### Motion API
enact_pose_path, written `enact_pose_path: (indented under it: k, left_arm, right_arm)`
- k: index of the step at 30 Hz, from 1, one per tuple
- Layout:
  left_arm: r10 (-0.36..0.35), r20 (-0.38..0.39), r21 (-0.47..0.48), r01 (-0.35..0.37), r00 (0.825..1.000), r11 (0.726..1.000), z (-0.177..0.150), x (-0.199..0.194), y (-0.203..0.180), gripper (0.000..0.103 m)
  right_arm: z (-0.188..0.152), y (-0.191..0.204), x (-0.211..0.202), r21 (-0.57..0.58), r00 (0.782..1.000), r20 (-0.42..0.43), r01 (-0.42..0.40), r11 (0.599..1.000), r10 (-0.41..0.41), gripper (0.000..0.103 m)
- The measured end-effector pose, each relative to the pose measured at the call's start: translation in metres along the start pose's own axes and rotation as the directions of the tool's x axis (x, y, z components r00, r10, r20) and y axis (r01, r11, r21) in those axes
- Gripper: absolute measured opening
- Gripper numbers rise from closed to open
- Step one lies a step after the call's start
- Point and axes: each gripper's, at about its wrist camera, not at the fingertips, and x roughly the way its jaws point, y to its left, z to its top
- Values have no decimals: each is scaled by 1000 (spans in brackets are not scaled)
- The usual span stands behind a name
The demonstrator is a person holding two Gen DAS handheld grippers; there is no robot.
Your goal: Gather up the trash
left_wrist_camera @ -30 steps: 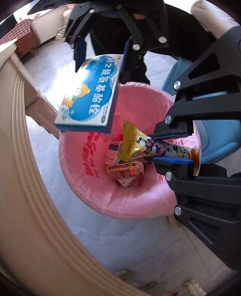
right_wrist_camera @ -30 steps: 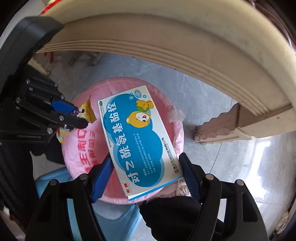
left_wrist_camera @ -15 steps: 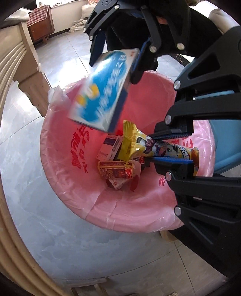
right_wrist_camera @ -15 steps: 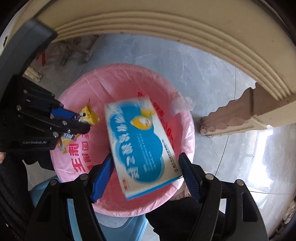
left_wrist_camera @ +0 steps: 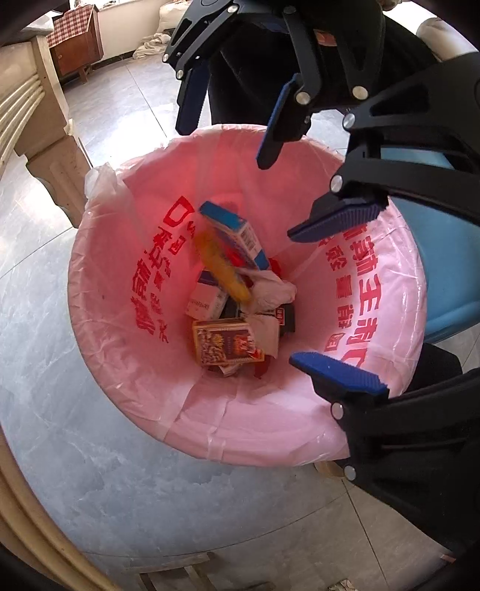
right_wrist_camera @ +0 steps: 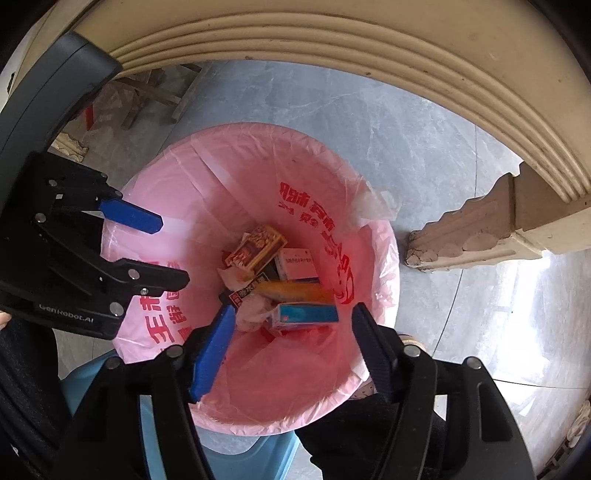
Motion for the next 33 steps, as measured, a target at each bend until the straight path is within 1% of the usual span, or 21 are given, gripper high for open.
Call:
enact_pose_path:
  k: [1, 4, 6, 7, 8, 12, 13, 15, 19, 23, 24, 26, 28, 31, 33]
  left_arm:
    - [6, -3, -9, -6, 1000, 1000, 0, 0, 1, 70]
    - [32, -13, -33, -33, 999, 999, -1, 1, 4, 72]
    - [44, -25, -67, -45, 999, 997, -2, 3, 8, 78]
    - [52, -25, -79, -54, 998, 995, -3, 2, 9, 79]
    - [59, -26, -85, -61, 998, 994, -5, 1, 9, 79]
    - [101, -9, -138, -101, 995, 985, -11, -4, 4, 79]
    - [106, -2, -148, -105, 994, 983, -13, -6, 1, 79]
    - [133, 24, -188, -126, 991, 974, -18, -12, -5, 80]
    - [144, 67, -281, -120, 987, 952, -27, -24, -10, 80]
    - [166, 115, -341, -118, 979, 933, -38, -39, -15, 80]
    - [180, 129, -347, -125, 975, 929, -40, -43, -17, 80]
    - [220, 166, -343, -152, 961, 927, -45, -54, -24, 80]
    - [254, 186, -338, -181, 949, 924, -49, -62, -31, 80]
    - [292, 223, -332, -209, 930, 920, -56, -77, -41, 80]
    - [314, 257, -333, -221, 914, 917, -62, -89, -48, 80]
  right_arm:
    - [0, 1, 0, -4, 1000, 0, 3, 1000, -3, 65]
    - [0, 3, 1, -10, 1000, -3, 6, 1000, -6, 66]
    - [0, 3, 1, -11, 1000, -7, 5, 1000, -5, 69]
    - [-1, 4, 0, -11, 1000, -9, 6, 1000, -6, 70]
    - [-1, 3, 0, -12, 1000, -8, 7, 1000, -7, 70]
    - [-3, 8, -8, -11, 1000, 0, 16, 1000, -16, 81]
    - [-4, 8, -10, -6, 1000, 0, 15, 1000, -15, 82]
    - [-6, 10, -14, 1, 1000, 2, 15, 1000, -15, 82]
    - [-10, 12, -25, 27, 998, -5, 58, 998, -58, 82]
    - [-14, 15, -38, 69, 994, -10, 112, 991, -111, 82]
    - [-17, 17, -43, 81, 992, -1, 128, 988, -129, 82]
    - [-22, 18, -52, 105, 990, 19, 135, 985, -138, 82]
    - [-31, 19, -64, 147, 988, 44, 138, 979, -146, 82]
    - [-40, 16, -76, 205, 991, 49, 110, 972, -123, 82]
    - [-46, 17, -88, 232, 990, 76, 99, 968, -120, 82]
